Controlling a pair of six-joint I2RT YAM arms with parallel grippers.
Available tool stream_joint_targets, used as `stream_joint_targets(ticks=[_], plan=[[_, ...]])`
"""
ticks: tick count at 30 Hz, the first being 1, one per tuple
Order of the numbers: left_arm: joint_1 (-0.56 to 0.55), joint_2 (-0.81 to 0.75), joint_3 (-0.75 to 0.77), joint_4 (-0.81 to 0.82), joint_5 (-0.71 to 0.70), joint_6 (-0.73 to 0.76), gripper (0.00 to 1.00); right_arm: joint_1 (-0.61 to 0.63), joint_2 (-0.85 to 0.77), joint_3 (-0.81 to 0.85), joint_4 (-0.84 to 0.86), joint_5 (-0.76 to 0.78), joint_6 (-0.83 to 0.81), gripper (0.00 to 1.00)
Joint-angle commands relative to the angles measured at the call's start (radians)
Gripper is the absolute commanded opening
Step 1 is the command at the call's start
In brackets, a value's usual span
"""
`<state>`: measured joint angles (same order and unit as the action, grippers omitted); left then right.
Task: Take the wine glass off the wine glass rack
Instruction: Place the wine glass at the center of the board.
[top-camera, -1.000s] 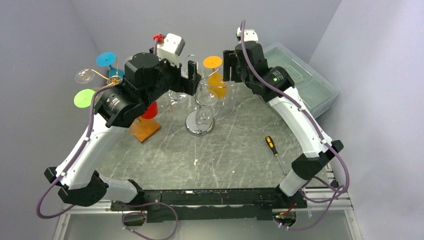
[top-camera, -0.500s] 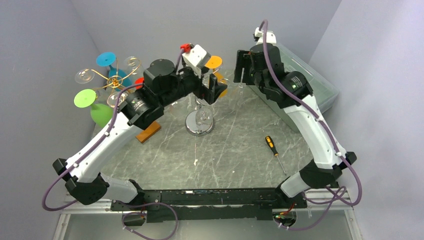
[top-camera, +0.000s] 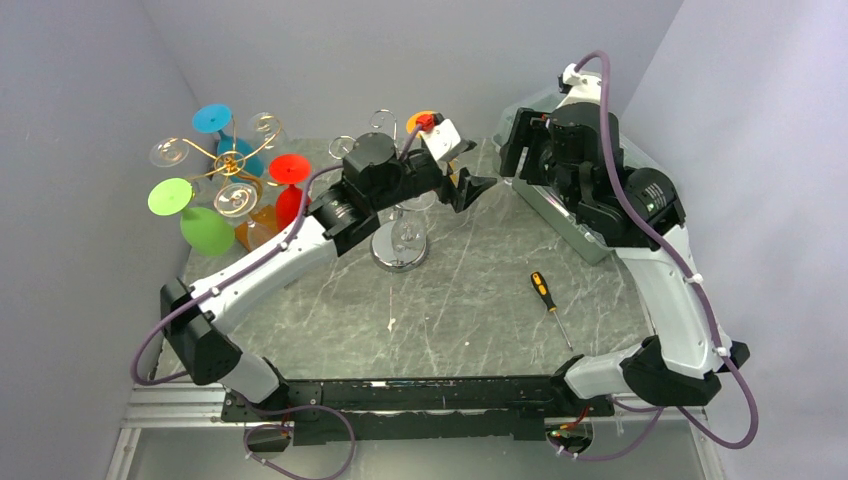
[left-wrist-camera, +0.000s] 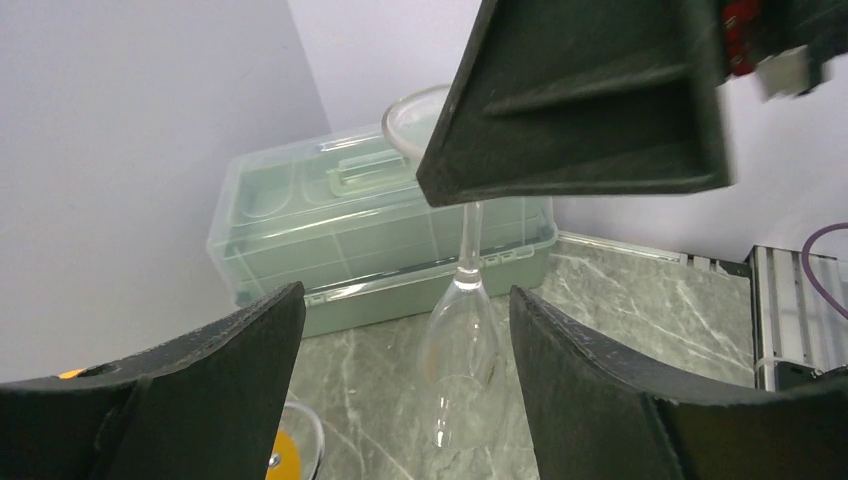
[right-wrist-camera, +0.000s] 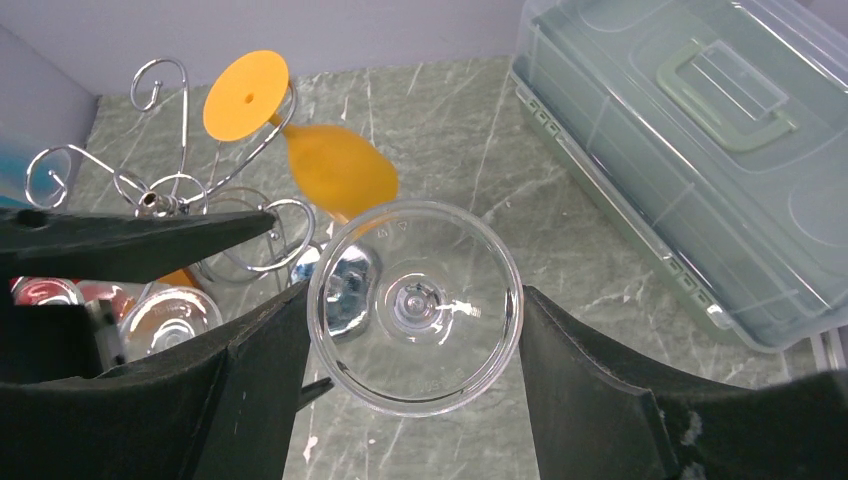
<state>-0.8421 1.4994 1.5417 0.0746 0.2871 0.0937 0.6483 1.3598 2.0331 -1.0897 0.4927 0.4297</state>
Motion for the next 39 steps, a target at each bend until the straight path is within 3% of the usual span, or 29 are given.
stream_joint_targets(ticks=[1,10,21,33,39], plan=[[-0.002,0.037,-0.008,0.186,0.090,-0.009,0.79,-0.003,-0.052,-0.008,-0.006,0.026,0.023,0.17],[-0.022,0.118,0.004,0.306,0.139,-0.087,0.76,-0.003,-0.080,-0.013,-0.011,0.023,0.033,0.17],[-0.064,0.182,0.026,0.360,0.084,-0.144,0.71,-0.003,-0.094,-0.013,-0.007,0.005,0.043,0.17],[-0.077,0.262,0.058,0.475,0.076,-0.213,0.51,-0.003,-0.100,-0.017,-0.005,0.004,0.045,0.17],[-0.082,0.269,0.077,0.484,0.070,-0.216,0.36,-0.003,-0.103,-0.024,0.001,0.006,0.046,0.17]])
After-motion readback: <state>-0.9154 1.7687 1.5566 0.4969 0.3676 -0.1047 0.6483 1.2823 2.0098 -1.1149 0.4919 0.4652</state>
